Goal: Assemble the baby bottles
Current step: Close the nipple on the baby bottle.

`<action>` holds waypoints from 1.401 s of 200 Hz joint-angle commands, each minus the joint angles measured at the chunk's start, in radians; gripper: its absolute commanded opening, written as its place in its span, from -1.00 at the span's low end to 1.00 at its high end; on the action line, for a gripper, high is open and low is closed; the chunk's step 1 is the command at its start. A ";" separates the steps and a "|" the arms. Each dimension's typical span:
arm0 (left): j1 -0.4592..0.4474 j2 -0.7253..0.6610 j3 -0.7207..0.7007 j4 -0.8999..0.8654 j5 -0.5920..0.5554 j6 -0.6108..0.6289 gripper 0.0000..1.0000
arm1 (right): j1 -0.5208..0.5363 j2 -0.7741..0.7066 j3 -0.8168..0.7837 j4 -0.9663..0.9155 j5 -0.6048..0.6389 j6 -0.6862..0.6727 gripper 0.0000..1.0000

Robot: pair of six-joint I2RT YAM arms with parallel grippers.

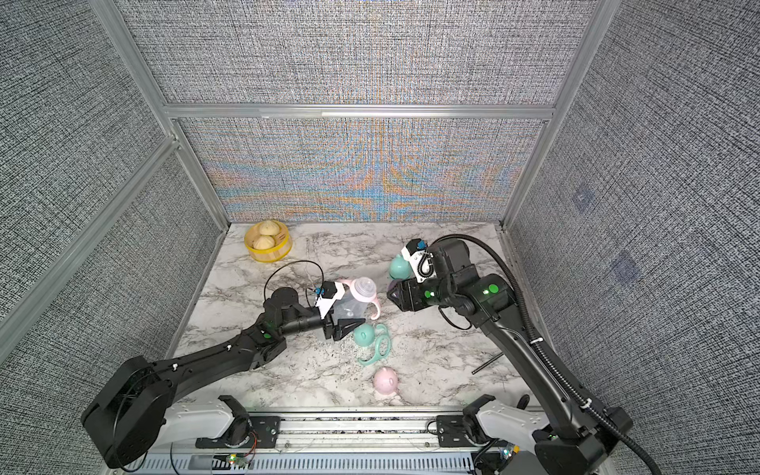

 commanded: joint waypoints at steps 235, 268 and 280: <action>-0.106 -0.002 -0.049 0.090 -0.073 0.094 -0.93 | 0.068 0.286 0.336 -0.365 -0.192 -0.151 0.17; -0.106 0.003 -0.048 0.097 -0.075 0.091 -0.93 | 0.071 0.290 0.324 -0.343 -0.216 -0.142 0.17; -0.107 0.004 -0.045 0.100 -0.073 0.089 -0.93 | 0.074 0.289 0.317 -0.334 -0.220 -0.138 0.16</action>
